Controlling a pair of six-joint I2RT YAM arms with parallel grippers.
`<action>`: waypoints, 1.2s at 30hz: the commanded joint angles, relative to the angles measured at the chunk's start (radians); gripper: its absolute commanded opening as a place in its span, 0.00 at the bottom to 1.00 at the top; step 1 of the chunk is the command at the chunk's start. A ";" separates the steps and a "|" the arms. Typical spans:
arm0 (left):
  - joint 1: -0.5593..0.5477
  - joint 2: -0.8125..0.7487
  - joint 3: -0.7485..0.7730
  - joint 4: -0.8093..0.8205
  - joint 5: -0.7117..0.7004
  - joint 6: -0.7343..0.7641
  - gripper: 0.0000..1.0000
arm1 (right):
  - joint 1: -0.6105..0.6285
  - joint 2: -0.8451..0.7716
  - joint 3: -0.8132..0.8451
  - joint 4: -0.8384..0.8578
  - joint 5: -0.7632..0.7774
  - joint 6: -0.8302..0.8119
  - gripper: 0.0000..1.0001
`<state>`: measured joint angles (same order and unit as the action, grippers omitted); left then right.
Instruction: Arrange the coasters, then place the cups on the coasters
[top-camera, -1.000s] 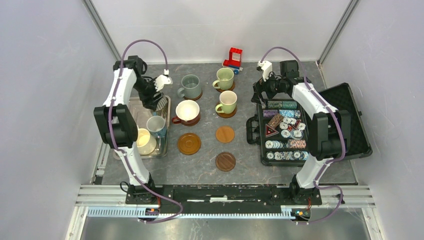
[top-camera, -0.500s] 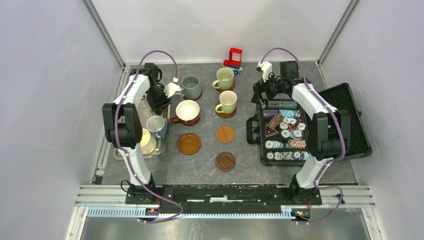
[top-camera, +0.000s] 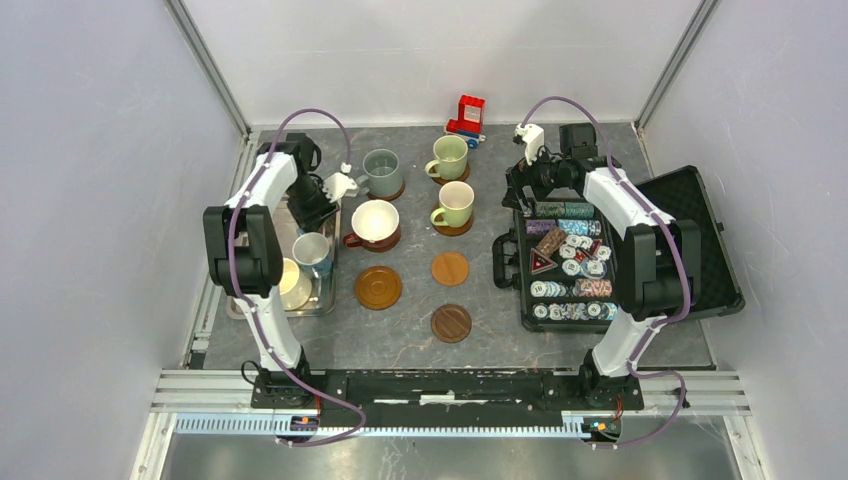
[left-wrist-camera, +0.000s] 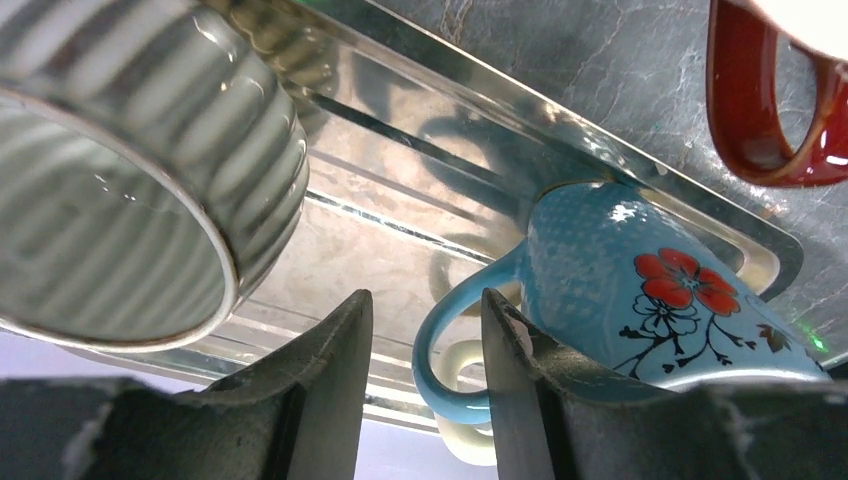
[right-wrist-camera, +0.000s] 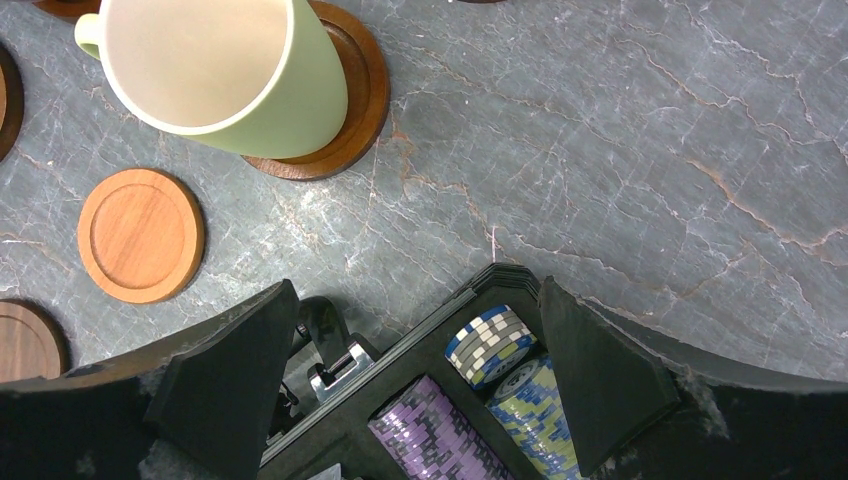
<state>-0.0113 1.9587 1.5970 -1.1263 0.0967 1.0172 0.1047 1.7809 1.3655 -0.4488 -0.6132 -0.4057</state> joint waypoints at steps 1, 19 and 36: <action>0.048 -0.066 0.009 -0.061 -0.009 -0.054 0.51 | 0.002 -0.040 -0.005 0.029 -0.016 0.007 0.98; 0.232 -0.054 0.197 -0.121 0.141 -0.067 0.59 | 0.002 -0.044 -0.008 0.032 -0.021 0.007 0.98; 0.379 -0.179 -0.044 -0.167 0.271 0.620 0.68 | 0.003 -0.044 0.000 0.033 -0.022 0.024 0.98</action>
<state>0.3717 1.8420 1.5879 -1.2861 0.2913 1.4387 0.1047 1.7809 1.3636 -0.4412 -0.6136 -0.3973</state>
